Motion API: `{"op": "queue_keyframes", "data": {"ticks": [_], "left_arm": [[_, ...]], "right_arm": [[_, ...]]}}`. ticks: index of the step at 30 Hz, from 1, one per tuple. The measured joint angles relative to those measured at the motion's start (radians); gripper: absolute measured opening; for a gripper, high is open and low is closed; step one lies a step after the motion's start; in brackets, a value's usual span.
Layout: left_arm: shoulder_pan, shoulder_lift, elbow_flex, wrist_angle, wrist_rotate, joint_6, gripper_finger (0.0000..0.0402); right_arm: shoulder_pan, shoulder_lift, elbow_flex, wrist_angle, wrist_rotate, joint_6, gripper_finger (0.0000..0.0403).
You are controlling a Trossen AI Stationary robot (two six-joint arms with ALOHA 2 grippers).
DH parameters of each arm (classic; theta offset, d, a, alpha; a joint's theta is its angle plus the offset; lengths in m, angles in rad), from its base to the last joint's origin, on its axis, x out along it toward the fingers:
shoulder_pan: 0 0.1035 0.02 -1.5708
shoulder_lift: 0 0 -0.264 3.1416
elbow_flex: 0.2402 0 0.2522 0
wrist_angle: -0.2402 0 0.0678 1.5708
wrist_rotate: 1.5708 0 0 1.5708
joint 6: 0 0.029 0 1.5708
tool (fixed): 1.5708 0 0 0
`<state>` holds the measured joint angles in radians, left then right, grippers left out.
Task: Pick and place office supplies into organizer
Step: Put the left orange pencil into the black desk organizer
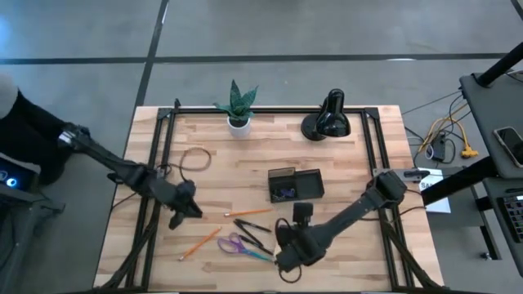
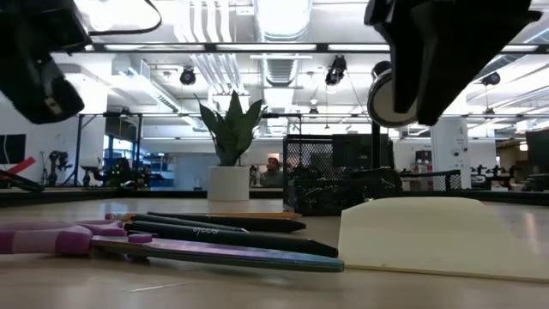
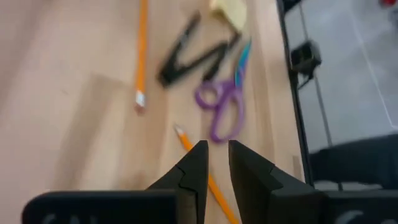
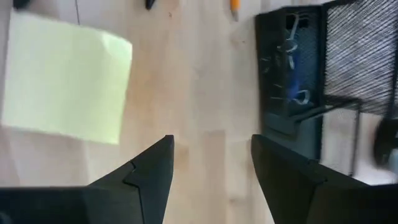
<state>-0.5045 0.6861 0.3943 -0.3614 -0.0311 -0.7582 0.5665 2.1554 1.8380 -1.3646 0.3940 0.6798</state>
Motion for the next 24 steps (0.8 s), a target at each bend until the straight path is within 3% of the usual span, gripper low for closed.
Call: {"op": "queue_keyframes", "data": {"ticks": [5, 10, 18, 24], "left_arm": [[-0.111, 0.148, 0.038, 0.092, 0.005, -0.165, 0.0047], [-0.241, 0.276, 0.082, 0.082, -0.042, -0.339, 0.0047], [-0.434, 0.436, 0.153, 0.097, -0.175, -0.6, 0.0004], [-0.491, 0.569, 0.164, 0.093, -0.261, -0.776, 0.0001]], "right_arm": [[-0.093, 0.002, -0.055, 0.217, -0.149, 0.08, 0.0179], [-0.165, 0.002, -0.064, 0.479, -0.286, -0.043, 0.0113], [-0.246, 0.005, -0.055, 0.763, -0.298, -0.109, 0.0019], [-0.31, 0.006, -0.062, 0.896, -0.291, 0.037, 0.0009]]}}
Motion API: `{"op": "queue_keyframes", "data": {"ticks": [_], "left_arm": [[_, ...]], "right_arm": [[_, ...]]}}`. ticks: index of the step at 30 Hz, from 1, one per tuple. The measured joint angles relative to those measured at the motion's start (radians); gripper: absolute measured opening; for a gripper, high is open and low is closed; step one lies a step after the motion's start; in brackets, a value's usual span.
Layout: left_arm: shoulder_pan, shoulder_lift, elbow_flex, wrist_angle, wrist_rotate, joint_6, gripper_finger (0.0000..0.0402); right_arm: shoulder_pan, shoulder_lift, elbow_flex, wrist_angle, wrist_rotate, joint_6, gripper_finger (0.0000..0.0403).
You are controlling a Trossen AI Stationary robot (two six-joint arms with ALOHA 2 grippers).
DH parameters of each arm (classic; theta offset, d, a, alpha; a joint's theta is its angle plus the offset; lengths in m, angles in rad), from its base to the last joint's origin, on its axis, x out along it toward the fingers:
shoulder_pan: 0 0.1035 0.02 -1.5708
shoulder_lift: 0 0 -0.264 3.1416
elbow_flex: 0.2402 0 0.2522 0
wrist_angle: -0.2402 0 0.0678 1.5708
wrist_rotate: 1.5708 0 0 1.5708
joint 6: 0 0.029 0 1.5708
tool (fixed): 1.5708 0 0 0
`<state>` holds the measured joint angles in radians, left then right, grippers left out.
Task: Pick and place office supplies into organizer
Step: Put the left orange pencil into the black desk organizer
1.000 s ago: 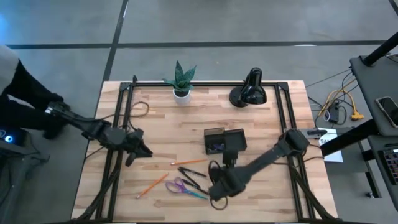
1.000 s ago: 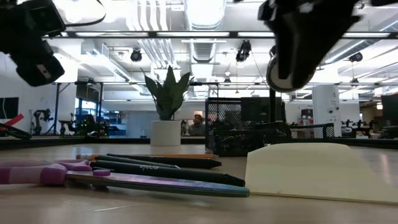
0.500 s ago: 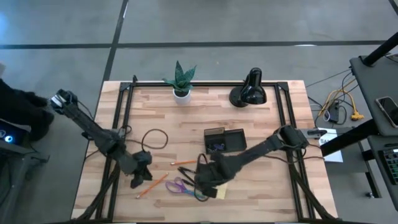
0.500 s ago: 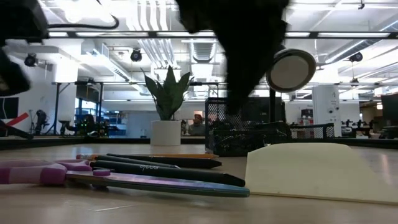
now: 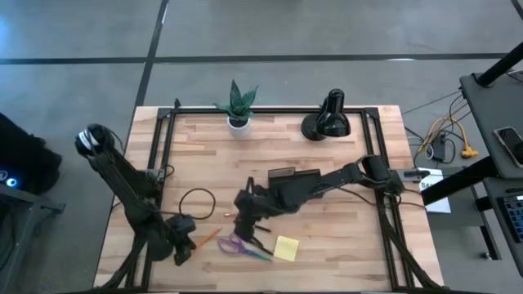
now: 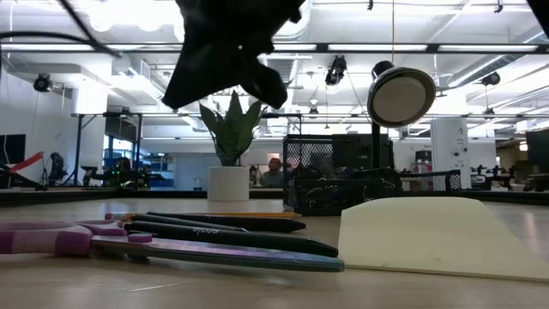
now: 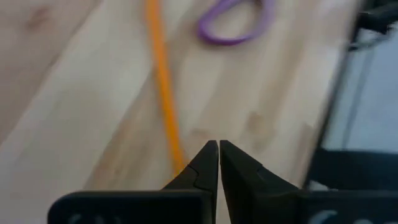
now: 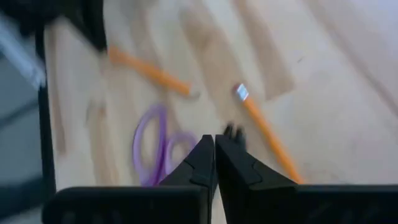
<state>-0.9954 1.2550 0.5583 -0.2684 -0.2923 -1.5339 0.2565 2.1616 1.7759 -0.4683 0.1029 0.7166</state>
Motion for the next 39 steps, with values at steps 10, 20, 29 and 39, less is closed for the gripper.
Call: {"op": "queue_keyframes", "data": {"ticks": [10, 20, 29, 39], "left_arm": [[0.0, 0.186, 0.054, 0.043, -0.001, -0.083, 0.0001], [0.0, 0.334, 0.19, -0.173, -0.008, -0.083, 0.0001], [0.021, 0.317, 0.166, -0.188, -0.08, 0.031, 0.0001], [0.091, 0.312, 0.149, -0.182, -0.246, 0.248, 0.0001]], "right_arm": [[-0.002, 0.001, -0.003, 0.031, 0.033, -0.016, 0.0009], [0.0, 0.001, -0.042, 0.106, -0.034, 0.082, 0.0009], [-0.02, 0.124, -0.025, 0.391, -0.132, 0.337, 0.0009], [-0.018, 0.175, 0.017, 0.263, -0.028, 0.378, 0.0009]]}}
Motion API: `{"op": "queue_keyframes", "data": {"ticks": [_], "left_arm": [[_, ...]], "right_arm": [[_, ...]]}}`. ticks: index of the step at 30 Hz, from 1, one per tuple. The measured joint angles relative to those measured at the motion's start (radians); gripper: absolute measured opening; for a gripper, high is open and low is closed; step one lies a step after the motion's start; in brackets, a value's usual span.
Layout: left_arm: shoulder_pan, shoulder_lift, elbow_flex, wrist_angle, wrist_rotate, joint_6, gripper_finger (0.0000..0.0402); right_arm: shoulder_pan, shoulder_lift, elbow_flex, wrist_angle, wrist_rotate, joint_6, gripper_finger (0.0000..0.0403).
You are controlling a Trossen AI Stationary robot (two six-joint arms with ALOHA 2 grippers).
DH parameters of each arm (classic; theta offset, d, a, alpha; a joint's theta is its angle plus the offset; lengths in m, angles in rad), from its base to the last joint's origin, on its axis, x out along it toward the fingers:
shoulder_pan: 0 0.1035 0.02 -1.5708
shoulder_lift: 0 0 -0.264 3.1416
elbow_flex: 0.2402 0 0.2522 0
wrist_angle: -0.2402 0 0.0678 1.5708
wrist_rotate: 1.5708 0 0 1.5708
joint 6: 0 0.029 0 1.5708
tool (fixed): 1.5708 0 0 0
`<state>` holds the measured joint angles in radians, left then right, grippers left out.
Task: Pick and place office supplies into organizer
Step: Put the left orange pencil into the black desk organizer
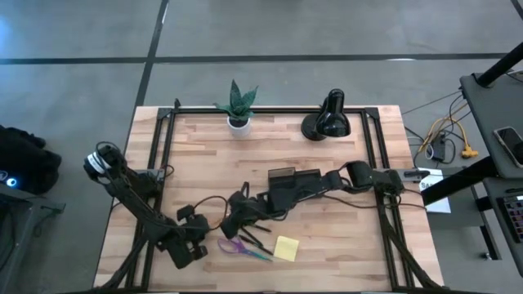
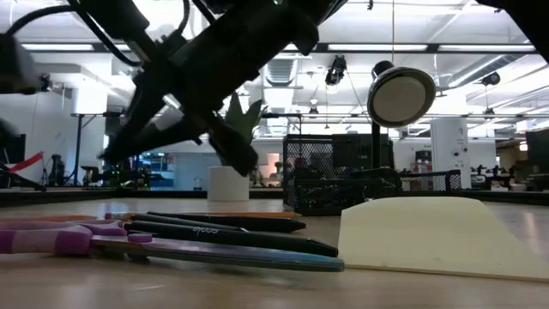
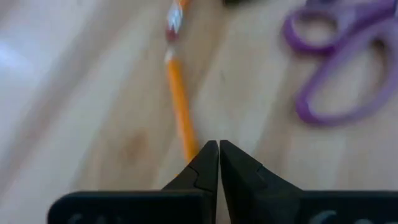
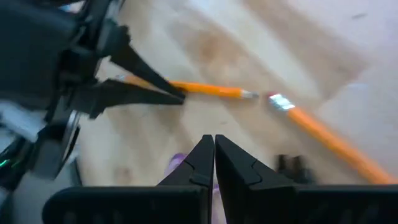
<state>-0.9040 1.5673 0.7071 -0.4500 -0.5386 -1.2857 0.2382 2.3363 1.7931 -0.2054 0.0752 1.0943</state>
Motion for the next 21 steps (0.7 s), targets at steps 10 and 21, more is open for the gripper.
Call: {"op": "queue_keyframes", "data": {"ticks": [10, 21], "left_arm": [[0.041, -0.02, 0.004, 0.125, -0.039, 0.22, 0.0001], [0.038, -0.18, 0.006, -0.066, 0.001, 0.092, 0.0001]], "right_arm": [[-0.01, -0.002, 0.0, -0.027, 0.059, 0.017, 0.0009], [-0.046, 0.007, -0.001, -0.014, 0.011, -0.023, 0.0009]]}}
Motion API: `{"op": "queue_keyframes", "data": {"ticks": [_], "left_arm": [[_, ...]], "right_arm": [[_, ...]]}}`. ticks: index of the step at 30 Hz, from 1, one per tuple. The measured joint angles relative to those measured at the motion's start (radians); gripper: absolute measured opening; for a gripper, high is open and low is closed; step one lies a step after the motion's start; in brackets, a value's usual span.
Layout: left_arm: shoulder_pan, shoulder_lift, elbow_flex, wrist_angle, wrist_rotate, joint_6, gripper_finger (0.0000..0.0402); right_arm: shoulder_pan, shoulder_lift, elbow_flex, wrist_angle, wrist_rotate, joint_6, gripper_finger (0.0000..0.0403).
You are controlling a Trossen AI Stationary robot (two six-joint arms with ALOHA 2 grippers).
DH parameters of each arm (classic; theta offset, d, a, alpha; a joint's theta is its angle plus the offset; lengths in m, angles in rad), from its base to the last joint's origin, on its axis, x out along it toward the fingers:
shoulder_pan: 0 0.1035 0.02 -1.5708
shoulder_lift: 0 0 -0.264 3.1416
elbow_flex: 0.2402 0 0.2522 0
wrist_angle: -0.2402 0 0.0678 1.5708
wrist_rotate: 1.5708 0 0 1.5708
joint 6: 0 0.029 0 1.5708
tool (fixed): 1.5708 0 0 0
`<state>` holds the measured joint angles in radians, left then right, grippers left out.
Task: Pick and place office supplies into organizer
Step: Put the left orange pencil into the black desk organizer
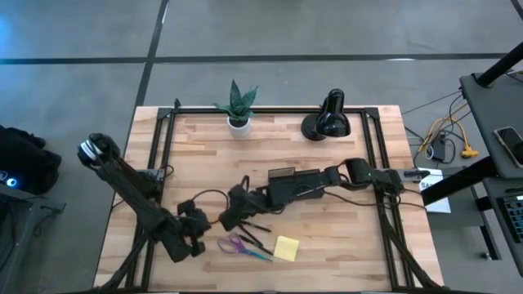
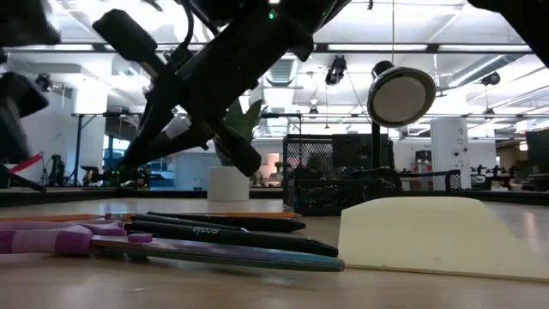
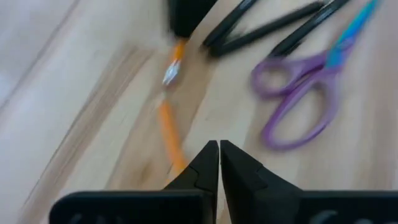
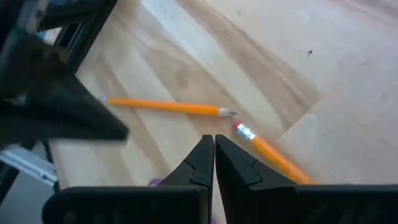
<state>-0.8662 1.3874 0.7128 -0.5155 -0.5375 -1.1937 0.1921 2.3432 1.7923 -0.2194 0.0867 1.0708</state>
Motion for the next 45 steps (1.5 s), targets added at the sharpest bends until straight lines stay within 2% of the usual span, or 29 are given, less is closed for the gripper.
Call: {"op": "queue_keyframes", "data": {"ticks": [4, 6, 10, 18, 27, 32, 38, 45], "left_arm": [[-0.017, -0.044, 0.0, -0.104, 0.115, -0.147, 0.0001], [-0.036, -0.06, 0.0, -0.108, 0.136, -0.199, 0.0001], [-0.075, -0.068, -0.002, -0.086, 0.138, -0.273, 0.0001], [-0.14, 0.009, -0.005, -0.054, 0.17, -0.391, 0.0001], [-0.188, 0.057, -0.003, -0.042, 0.159, -0.452, 0.0001], [-0.188, 0.11, -0.004, -0.042, 0.117, -0.451, 0.0001], [-0.19, 0.171, -0.002, -0.036, 0.069, -0.45, 0.0001], [-0.169, 0.171, -0.047, -0.017, -0.076, -0.436, 0.0001]], "right_arm": [[-0.018, 0.05, 0.053, -0.007, -0.061, -0.071, 0.0009], [-0.017, 0.079, 0.102, -0.019, -0.063, -0.142, 0.0009], [-0.012, 0.146, 0.231, -0.098, -0.06, -0.252, 0.0009], [-0.018, 0.28, 0.464, -0.335, -0.035, -0.36, 0.0009], [-0.022, 0.289, 0.536, -0.366, -0.038, -0.376, 0.0009], [-0.022, 0.283, 0.566, -0.359, -0.088, -0.439, 0.0009], [-0.02, 0.281, 0.565, -0.437, -0.087, -0.45, 0.0009], [-0.009, 0.239, 0.564, -0.572, -0.042, -0.571, 0.0009]]}}
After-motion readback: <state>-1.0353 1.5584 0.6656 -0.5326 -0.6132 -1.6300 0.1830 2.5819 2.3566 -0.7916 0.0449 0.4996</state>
